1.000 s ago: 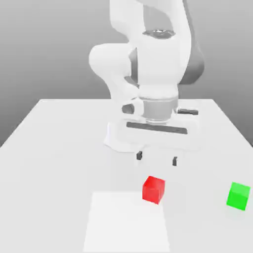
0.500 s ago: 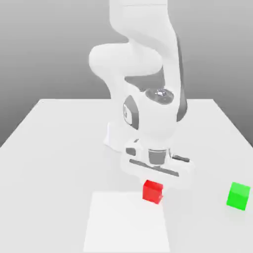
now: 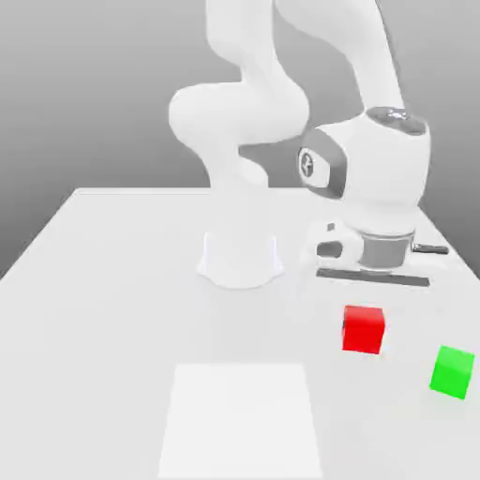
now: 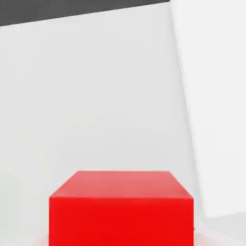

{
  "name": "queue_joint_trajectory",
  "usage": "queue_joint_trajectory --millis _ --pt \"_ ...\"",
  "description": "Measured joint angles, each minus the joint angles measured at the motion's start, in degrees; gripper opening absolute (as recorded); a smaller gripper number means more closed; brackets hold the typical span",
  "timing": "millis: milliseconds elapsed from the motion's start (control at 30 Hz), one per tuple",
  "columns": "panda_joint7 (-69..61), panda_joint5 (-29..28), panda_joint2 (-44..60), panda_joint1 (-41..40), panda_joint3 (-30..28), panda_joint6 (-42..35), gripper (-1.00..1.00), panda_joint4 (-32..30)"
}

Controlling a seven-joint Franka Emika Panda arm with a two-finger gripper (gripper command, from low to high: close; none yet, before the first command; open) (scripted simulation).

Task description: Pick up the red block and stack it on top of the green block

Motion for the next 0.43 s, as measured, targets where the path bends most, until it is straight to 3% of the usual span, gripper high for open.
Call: queue_joint_trajectory --millis 133,300,333,433 --pt "-3.62 -0.01 3.53 5.95 3.51 -3.76 -1.0 7.13" --pt "0.02 -6.31 12.91 8.32 0.88 2.87 -1.0 9.37" --pt "0.78 -7.37 14.35 8.86 0.15 4.13 1.0 9.49" --pt "0.78 -7.37 14.36 8.86 0.15 4.14 1.0 9.49"
